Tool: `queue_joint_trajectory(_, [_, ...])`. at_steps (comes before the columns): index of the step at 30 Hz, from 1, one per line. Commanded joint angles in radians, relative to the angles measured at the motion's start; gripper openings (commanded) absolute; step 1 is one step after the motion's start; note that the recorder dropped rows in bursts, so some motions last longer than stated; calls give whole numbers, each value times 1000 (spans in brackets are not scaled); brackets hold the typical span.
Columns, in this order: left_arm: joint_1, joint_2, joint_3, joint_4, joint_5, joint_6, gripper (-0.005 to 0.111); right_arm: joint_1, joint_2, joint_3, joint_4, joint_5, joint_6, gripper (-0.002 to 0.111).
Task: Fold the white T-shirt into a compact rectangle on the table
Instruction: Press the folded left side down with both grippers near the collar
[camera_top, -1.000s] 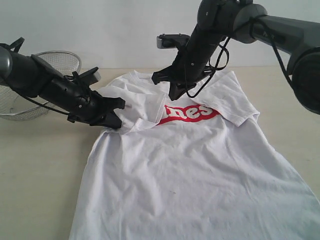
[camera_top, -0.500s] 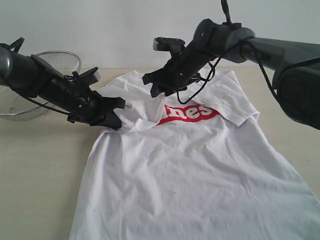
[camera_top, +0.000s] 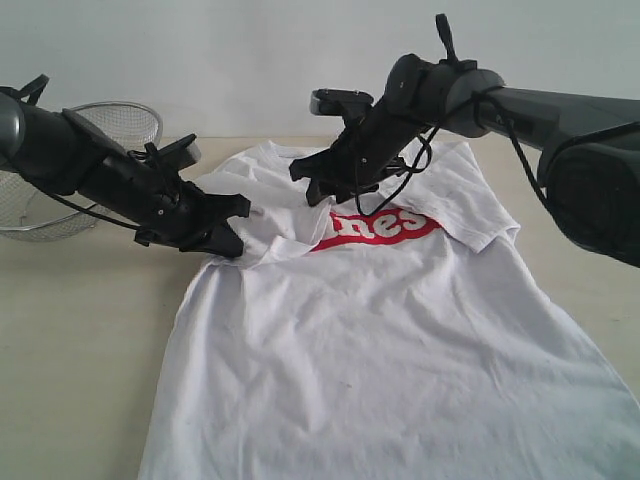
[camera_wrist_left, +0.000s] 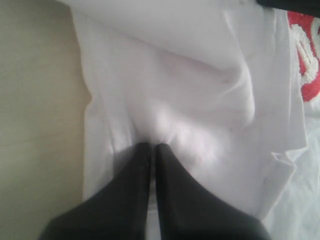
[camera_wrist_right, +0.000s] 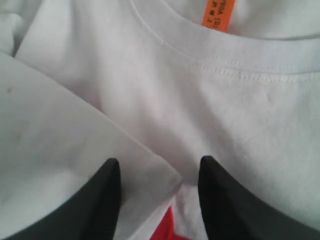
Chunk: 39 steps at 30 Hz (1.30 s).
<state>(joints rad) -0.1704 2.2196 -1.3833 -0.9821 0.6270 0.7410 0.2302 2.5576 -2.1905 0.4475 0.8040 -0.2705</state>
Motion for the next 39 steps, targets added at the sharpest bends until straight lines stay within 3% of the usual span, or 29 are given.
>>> queue_joint_trajectory(1, [-5, 3, 3, 12, 2, -8, 5, 0, -1, -8, 20, 15, 10, 42])
queue_joint_trajectory(8, [-5, 3, 3, 12, 2, -8, 5, 0, -1, -8, 198, 61, -78, 42])
queue_joint_trajectory(22, [-5, 3, 3, 12, 0, -8, 5, 0, -45, -10, 202, 218, -88, 42])
queue_joint_trajectory(35, [-5, 3, 3, 7, -3, -8, 5, 2, -34, -10, 240, 284, -79, 42])
queue_joint_trajectory(39, [-5, 3, 3, 7, -3, -8, 5, 2, -34, -10, 240, 222, -103, 42])
